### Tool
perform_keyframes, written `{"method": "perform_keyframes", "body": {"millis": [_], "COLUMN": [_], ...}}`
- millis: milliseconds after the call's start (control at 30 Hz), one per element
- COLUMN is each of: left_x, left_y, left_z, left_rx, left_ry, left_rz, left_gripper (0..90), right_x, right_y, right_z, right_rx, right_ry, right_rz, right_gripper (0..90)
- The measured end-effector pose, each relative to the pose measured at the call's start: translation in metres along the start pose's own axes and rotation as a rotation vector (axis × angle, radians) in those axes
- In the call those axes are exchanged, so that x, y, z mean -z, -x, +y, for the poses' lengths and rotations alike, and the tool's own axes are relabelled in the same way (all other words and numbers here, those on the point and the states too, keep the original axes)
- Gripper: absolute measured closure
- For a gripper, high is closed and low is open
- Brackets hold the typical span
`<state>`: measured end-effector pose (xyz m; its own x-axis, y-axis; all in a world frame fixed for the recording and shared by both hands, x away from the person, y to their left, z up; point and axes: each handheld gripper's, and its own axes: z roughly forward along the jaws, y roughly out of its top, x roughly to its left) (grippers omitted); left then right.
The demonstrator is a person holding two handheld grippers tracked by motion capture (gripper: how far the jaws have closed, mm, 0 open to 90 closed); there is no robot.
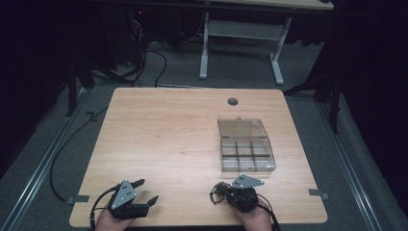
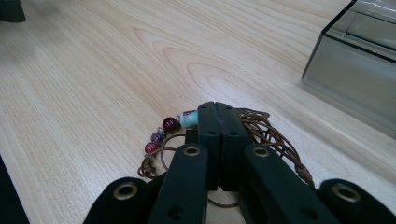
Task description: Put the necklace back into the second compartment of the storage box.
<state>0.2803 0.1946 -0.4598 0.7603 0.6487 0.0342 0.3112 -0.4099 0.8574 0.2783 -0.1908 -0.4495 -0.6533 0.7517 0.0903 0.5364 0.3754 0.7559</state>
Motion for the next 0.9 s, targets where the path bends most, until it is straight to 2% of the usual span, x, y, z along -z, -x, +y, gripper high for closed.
{"method": "perform_keyframes", "body": {"millis": [233,700,900], "left_x": [0.0,0.0,0.0], "left_y": [0.0,0.0,0.0], "left_z": [0.0,0.0,0.0], "left_rx": [0.0,-0.001,-0.001], "left_ry": [-0.005,-0.006,-0.004], "left_rz": [-0.003,-0.002,0.001], "left_gripper": [23.9,23.9,23.9], "right_x": [0.012,0.043,0.053], "right_y": [0.012,0.043,0.045], "right_z": [-0.009,-0.032,-0.032], "right_rx": [-0.025,-0.11,-0.122], "right_ry": [0.0,0.013,0.038], "right_rz": [-0.041,-0.133,-0.157], "right_gripper": [90.0,90.0,89.3]}}
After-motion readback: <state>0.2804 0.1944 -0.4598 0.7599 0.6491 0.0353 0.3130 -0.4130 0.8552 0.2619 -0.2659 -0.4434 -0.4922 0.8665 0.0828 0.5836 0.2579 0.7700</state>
